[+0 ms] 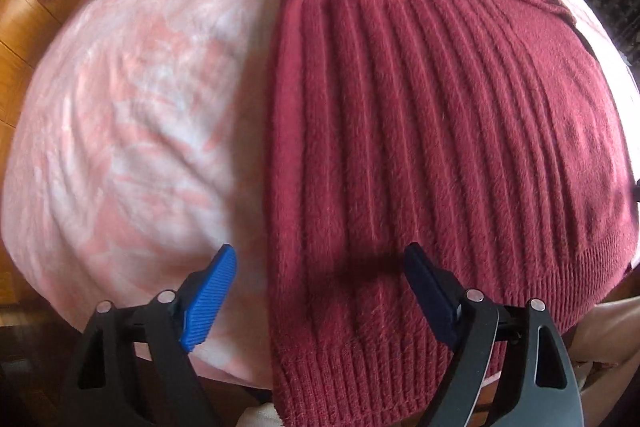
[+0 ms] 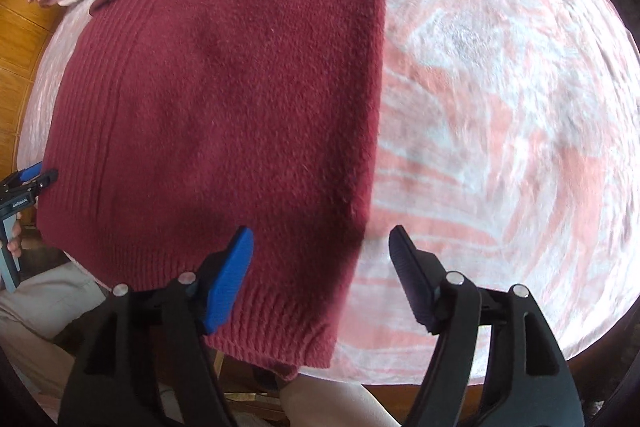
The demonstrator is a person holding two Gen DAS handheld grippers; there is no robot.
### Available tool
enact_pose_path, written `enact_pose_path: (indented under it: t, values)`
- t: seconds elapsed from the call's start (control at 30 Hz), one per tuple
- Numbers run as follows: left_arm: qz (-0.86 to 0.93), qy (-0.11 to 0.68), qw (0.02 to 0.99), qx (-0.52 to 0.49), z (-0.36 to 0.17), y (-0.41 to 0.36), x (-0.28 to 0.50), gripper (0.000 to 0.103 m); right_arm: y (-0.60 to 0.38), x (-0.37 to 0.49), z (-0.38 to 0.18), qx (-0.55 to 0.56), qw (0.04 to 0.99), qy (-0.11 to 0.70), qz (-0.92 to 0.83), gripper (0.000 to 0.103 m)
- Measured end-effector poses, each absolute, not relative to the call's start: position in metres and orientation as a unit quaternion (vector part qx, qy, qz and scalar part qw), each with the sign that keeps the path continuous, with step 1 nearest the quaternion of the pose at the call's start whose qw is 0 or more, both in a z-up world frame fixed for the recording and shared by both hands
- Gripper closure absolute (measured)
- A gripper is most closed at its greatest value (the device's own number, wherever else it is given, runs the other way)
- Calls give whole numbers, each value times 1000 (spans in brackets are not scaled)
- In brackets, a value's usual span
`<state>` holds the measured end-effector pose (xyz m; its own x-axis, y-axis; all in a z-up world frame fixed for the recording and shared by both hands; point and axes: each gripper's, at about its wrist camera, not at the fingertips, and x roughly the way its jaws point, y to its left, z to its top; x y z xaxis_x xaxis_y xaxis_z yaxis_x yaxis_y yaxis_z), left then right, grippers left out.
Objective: Fold small clothes
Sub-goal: 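Grasp the ribbed sweater hem with the left gripper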
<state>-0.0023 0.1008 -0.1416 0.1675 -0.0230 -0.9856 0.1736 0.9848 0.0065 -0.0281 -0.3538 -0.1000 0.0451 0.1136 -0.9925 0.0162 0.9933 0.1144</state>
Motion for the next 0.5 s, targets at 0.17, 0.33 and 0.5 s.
enact_pose_path:
  t: [0.17,0.33,0.5]
  values:
    - [-79,653,753,36,-152,102,-12,16,-349,-48,-112,61,696,714,44,25]
    - [-94,665,741,-3,-157,107,-26,21,-334,-56,-115,39,692,719,55,31]
    - [-124,661,740,3,-149,89,-34,77,-327,-51,-109,58,695,710,96,83]
